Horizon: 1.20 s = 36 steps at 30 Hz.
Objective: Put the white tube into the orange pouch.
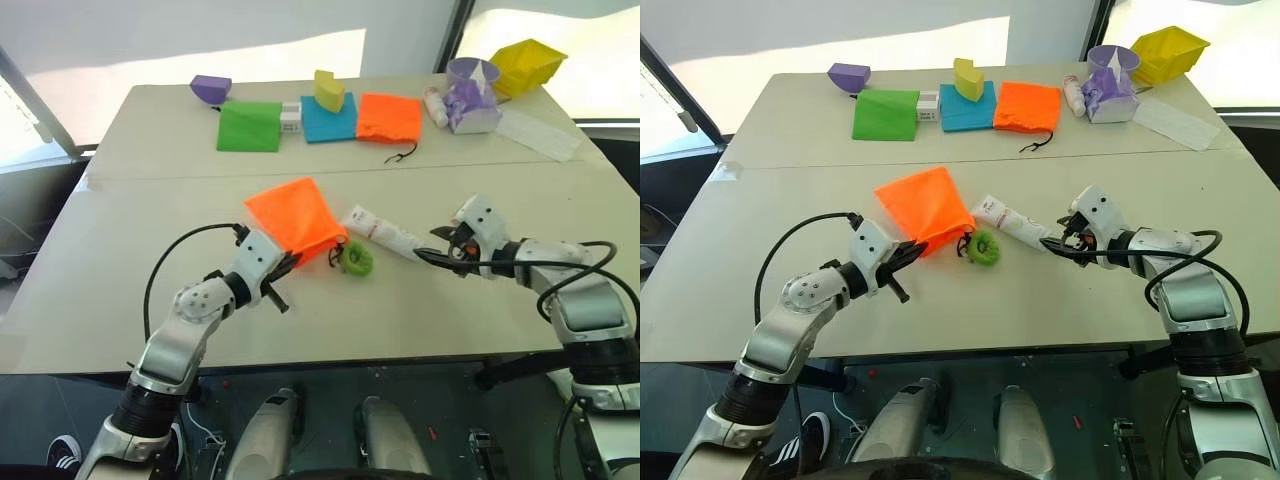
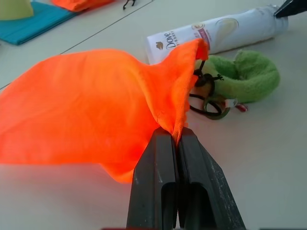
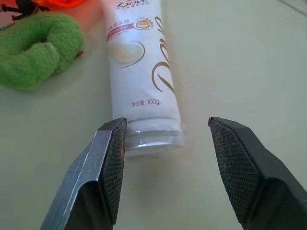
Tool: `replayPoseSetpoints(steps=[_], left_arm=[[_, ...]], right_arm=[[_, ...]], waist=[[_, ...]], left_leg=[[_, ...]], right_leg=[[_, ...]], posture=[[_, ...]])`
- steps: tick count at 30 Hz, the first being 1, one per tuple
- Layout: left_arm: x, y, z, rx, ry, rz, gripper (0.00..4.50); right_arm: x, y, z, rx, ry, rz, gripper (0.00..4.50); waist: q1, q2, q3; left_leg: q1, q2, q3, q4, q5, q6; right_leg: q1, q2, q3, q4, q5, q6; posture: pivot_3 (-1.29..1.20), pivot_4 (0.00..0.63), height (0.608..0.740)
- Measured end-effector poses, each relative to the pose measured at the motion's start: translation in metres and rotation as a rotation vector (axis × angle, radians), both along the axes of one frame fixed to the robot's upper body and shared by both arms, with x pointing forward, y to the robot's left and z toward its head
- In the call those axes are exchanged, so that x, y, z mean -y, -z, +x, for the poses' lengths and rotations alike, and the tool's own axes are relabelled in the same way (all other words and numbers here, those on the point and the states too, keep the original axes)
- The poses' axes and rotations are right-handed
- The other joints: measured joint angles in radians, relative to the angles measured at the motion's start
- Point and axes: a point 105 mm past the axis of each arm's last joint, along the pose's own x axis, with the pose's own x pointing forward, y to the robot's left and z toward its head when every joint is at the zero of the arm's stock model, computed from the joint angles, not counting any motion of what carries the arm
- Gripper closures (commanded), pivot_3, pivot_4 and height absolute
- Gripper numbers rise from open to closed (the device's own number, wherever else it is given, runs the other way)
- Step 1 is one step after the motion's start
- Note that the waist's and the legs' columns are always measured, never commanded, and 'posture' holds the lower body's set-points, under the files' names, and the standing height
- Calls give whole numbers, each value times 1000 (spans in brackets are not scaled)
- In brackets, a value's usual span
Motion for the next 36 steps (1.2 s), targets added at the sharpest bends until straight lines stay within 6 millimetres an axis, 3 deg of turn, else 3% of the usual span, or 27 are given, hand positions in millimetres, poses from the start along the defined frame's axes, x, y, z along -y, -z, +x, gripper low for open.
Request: replayPoseSetpoints(steps=[22, 26, 32, 36], left_arm=[[1, 4, -3, -12, -5, -8, 4500], [2, 3, -3, -10, -6, -10, 4500], [2, 3, -3, -10, -10, -18, 4500], [1, 1, -2, -3, -15, -19, 4500]], right_arm=[[-7, 17, 14, -18, -33, -110, 1683], [-9, 18, 13, -62, -24, -46, 2689], [-12, 16, 6, -75, -33, -24, 2685], [-30, -6, -18, -100, -151, 124, 2685]], waist=[[2, 0, 0], [2, 0, 0], [3, 0, 0], [4, 0, 0]], left_leg=[[0, -1, 0, 1, 0, 0], [-1, -1, 0, 1, 0, 0], [-1, -1, 0, 1, 0, 0], [-2, -1, 0, 0, -1, 1]], right_leg=[[0, -1, 0, -1, 0, 0], [0, -1, 0, -1, 0, 0], [0, -1, 0, -1, 0, 0], [-1, -1, 0, -1, 0, 1]], posture=[[0, 150, 740], [0, 150, 740], [0, 150, 740], [0, 150, 740]])
